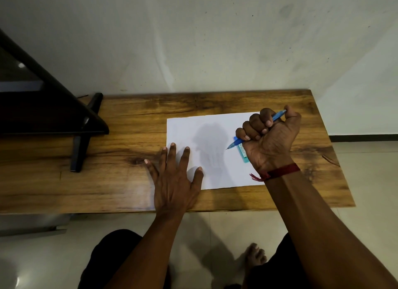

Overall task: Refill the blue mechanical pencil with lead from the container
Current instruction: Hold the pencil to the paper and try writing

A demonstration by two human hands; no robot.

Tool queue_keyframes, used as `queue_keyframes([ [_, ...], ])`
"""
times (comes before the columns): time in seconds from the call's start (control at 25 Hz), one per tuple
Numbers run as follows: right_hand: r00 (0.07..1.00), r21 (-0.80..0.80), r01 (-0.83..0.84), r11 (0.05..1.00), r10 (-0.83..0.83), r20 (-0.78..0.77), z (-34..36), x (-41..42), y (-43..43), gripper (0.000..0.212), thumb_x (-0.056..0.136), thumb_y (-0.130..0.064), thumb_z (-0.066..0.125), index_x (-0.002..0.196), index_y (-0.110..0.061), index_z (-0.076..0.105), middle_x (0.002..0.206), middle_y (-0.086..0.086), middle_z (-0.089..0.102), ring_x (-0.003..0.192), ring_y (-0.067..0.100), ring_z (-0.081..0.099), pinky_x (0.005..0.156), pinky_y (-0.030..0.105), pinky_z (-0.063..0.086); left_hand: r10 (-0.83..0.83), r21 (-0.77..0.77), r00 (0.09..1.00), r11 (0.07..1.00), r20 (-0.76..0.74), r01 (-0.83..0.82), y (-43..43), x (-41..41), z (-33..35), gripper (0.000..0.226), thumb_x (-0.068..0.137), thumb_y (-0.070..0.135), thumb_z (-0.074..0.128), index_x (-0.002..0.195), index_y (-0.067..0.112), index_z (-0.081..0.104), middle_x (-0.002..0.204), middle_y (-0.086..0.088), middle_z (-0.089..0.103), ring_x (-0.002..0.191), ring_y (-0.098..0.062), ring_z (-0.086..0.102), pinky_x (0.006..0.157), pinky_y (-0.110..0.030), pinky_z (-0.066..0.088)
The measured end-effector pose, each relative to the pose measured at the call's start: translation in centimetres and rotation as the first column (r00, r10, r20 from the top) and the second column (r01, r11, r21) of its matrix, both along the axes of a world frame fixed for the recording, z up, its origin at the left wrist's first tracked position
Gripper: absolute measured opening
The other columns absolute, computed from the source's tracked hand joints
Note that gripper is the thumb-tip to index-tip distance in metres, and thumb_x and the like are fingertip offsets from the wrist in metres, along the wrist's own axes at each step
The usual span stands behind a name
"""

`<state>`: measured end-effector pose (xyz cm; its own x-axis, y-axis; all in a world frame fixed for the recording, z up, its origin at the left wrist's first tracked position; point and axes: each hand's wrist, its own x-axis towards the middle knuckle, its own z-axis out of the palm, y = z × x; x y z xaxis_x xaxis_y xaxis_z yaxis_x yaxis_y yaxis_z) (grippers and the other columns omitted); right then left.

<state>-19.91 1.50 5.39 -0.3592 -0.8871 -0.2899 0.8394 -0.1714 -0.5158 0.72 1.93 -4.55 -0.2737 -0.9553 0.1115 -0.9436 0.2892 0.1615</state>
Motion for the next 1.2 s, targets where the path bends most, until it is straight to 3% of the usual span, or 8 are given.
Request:
queue_keyframes([
  [0.8,0.999,0.059,0.040,0.997,-0.041,0.004,0.01,0.01,-0.13,0.052,0.085,-0.056,0.038,0.053,-0.016,0.030,0.043,-0.004,0.020,0.039,0.012,0.014,0.045,0.024,0.021,-0.002,0.018,1.000,1.000,0.003,0.002,0.19,-0.03,0.72,0.066,0.087,0.061,0.033,0.143,0.027,0.040,0.155,-0.011,0.032,0.144,-0.032,0.022,0.115,-0.064,0.001],
  [0.96,1.000,0.044,-0.001,0.999,0.001,-0.004,-0.14,0.02,-0.16,0.055,0.086,-0.060,0.037,0.056,-0.015,0.037,0.044,-0.003,0.026,0.041,0.013,0.018,0.048,0.026,0.024,-0.006,0.021,1.000,1.000,0.001,0.006,0.16,0.02,0.70,0.067,0.087,0.062,0.032,0.143,0.027,0.039,0.155,-0.011,0.032,0.144,-0.032,0.022,0.115,-0.064,0.001],
  [1.04,0.998,0.045,-0.046,0.998,0.047,-0.037,-0.20,0.14,-0.16,0.055,0.090,-0.058,0.033,0.066,-0.012,0.050,0.052,-0.001,0.033,0.046,0.014,0.027,0.053,0.029,0.030,-0.009,0.021,1.000,1.000,0.005,0.009,0.18,-0.04,0.70,0.067,0.087,0.062,0.032,0.143,0.027,0.038,0.155,-0.011,0.032,0.144,-0.032,0.022,0.115,-0.064,0.002],
  [1.12,0.989,0.071,-0.090,0.993,0.098,-0.111,-0.26,0.42,-0.01,0.049,0.094,-0.048,0.032,0.091,-0.009,0.061,0.065,0.001,0.042,0.057,0.015,0.040,0.059,0.032,0.036,-0.006,0.025,1.000,1.000,0.007,0.006,0.16,-0.05,0.71,0.067,0.087,0.062,0.031,0.143,0.027,0.038,0.155,-0.011,0.033,0.144,-0.032,0.023,0.114,-0.065,0.002],
  [1.2,0.972,0.127,-0.120,0.985,0.142,-0.186,-0.39,0.86,0.32,0.038,0.097,-0.034,0.035,0.113,-0.009,0.060,0.075,0.001,0.048,0.067,0.014,0.049,0.065,0.031,0.045,-0.005,0.026,1.000,1.000,0.015,0.005,0.15,-0.05,0.75,0.067,0.087,0.063,0.030,0.143,0.028,0.038,0.154,-0.011,0.033,0.144,-0.032,0.024,0.114,-0.066,0.003],
])
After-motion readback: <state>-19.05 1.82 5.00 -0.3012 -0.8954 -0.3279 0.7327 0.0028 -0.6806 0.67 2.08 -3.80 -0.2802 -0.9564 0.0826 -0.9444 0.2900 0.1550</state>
